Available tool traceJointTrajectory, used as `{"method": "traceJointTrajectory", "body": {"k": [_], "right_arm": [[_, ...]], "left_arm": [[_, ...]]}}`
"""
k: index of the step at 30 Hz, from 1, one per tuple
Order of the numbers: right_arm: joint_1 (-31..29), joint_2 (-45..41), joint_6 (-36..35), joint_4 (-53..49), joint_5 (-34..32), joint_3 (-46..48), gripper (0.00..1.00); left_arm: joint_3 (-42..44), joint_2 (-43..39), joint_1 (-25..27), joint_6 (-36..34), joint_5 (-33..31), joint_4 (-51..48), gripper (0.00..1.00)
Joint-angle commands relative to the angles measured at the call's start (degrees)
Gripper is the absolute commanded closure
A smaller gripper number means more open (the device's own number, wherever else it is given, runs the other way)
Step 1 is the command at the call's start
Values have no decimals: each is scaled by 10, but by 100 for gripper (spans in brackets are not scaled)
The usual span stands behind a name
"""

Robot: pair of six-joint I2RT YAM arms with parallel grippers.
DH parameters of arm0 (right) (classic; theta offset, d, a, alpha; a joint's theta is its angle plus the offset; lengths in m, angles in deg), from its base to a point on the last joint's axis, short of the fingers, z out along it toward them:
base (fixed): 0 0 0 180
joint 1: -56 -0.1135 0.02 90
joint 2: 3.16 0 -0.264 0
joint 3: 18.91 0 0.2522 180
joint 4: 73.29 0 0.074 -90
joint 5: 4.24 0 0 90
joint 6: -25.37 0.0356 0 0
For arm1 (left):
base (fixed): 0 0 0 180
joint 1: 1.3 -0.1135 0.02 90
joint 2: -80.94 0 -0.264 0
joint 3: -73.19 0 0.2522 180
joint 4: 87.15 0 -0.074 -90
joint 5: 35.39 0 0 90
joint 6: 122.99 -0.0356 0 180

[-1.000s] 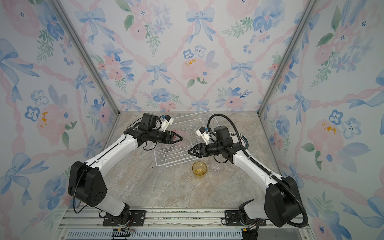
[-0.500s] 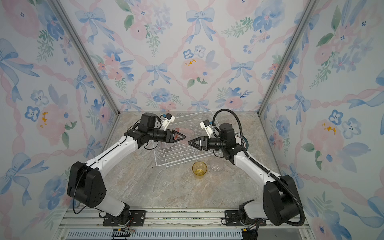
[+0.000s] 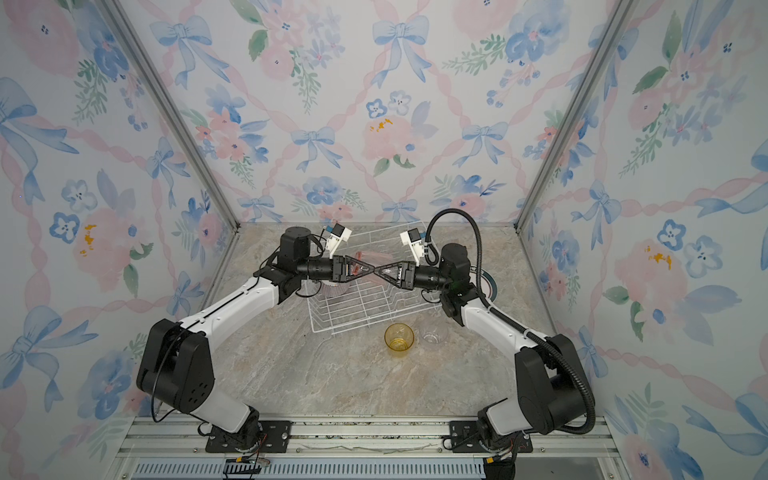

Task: Unload the mixed dishes from the dish rack
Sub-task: 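Close the right gripper on the pink glass while the left gripper releases it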

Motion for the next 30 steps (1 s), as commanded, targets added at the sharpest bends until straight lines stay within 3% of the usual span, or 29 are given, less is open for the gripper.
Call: {"method": "traceJointTrajectory", "body": {"k": [1, 9, 13, 16, 23, 30], "right_arm": [[3, 9, 30, 74, 21, -1, 74], [3, 38, 103, 173, 23, -4, 100], [4, 56, 136, 216, 24, -8, 100], [4, 59, 143, 222, 25, -12, 100], [3, 38, 84, 134, 19, -23, 100], [2, -13, -52, -69, -7, -42, 100]], "left_arm": [[-2, 14, 2, 28, 15, 61, 39], [3, 11, 3, 44, 24, 87, 39], [7, 10, 3, 48, 27, 94, 38], [9, 4, 3, 47, 19, 94, 28], [14, -13, 1, 39, -5, 93, 3], [18, -49, -12, 17, -40, 91, 2]]}}
